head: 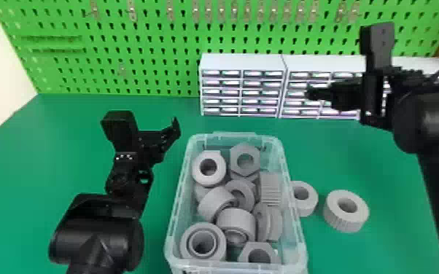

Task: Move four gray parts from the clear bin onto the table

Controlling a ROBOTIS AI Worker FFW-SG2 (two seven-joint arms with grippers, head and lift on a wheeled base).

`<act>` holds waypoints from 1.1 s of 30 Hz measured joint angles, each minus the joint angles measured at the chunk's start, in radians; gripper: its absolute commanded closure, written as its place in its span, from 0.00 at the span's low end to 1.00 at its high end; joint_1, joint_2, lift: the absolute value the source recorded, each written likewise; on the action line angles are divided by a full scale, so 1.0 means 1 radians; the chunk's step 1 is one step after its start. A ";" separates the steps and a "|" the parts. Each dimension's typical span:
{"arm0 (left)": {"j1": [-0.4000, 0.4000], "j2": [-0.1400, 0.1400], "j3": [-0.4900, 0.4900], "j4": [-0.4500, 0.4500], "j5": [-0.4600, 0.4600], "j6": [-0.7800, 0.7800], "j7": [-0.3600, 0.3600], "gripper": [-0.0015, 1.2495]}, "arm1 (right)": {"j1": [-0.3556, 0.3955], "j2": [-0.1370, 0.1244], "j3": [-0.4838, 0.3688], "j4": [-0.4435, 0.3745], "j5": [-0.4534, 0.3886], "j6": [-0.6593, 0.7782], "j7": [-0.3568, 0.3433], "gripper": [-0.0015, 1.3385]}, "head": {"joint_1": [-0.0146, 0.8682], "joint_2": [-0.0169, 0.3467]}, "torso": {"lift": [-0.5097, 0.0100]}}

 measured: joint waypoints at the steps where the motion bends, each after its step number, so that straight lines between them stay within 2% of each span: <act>1: 0.000 0.000 0.000 0.000 0.000 0.000 0.000 0.11 | 0.004 0.001 0.007 -0.013 -0.005 -0.009 -0.016 0.36 | 0.80 0.24 | 0.88; 8: 0.000 0.000 0.001 0.000 -0.002 0.000 0.000 0.11 | 0.017 0.005 0.059 -0.073 -0.021 -0.043 -0.076 0.36 | 0.80 0.24 | 0.88; 14: 0.000 0.000 0.002 0.000 -0.004 0.000 0.000 0.11 | 0.008 0.006 0.118 -0.113 -0.011 -0.043 -0.090 0.36 | 0.80 0.24 | 0.88; 18: 0.000 0.000 0.006 0.000 -0.004 0.000 0.000 0.11 | -0.004 0.008 0.152 -0.121 -0.015 -0.042 -0.091 0.36 | 0.80 0.24 | 0.88; 22: 0.002 0.000 0.006 0.000 -0.004 0.000 0.000 0.11 | -0.015 0.009 0.181 -0.122 -0.022 -0.036 -0.093 0.40 | 0.80 0.24 | 0.88; 33: 0.010 0.001 0.012 0.000 -0.009 -0.001 0.000 0.11 | -0.027 0.017 0.272 -0.119 -0.039 0.004 -0.113 0.40 | 0.80 0.24 | 0.88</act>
